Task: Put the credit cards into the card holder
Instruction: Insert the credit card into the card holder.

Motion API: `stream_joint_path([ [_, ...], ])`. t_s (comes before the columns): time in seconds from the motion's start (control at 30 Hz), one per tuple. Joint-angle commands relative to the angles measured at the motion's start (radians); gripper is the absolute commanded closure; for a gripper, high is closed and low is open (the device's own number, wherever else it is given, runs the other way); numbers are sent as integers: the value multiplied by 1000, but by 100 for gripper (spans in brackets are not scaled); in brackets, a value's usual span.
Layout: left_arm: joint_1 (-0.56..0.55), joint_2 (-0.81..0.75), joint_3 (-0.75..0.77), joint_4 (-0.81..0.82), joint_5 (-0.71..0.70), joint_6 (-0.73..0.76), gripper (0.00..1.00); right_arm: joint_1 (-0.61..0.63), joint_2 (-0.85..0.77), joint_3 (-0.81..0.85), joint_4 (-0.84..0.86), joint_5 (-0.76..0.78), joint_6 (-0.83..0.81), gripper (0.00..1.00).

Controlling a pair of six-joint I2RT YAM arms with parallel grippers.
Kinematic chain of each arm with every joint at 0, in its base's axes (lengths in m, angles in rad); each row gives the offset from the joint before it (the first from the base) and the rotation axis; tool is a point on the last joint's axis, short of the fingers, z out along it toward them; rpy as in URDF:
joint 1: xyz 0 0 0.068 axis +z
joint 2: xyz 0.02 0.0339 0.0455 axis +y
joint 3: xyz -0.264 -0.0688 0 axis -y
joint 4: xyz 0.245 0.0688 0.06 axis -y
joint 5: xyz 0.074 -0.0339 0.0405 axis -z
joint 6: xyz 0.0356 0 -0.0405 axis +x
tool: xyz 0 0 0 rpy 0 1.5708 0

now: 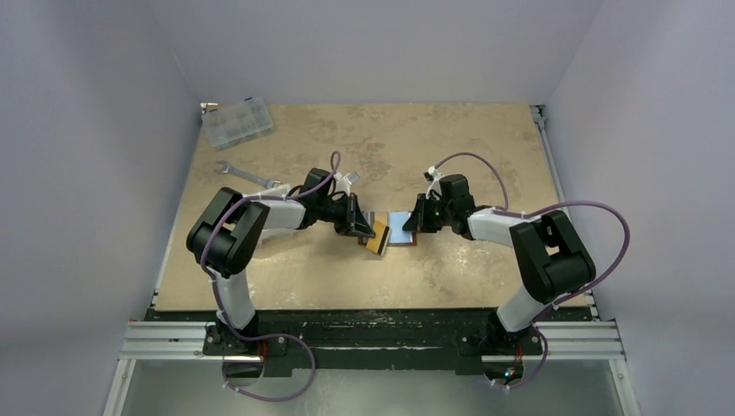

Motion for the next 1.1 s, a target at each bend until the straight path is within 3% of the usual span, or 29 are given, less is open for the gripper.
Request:
stream_joint_path([
  [0.0, 1, 43, 59, -12, -16, 16, 100, -9, 25, -11, 43, 59, -1, 95],
  [0.7, 6, 0, 108, -179, -168, 44, 100, -22, 41, -5, 30, 48, 0, 100],
  [1.07, -62, 33, 203, -303, -265, 24, 100, -22, 30, -13, 37, 39, -4, 100],
])
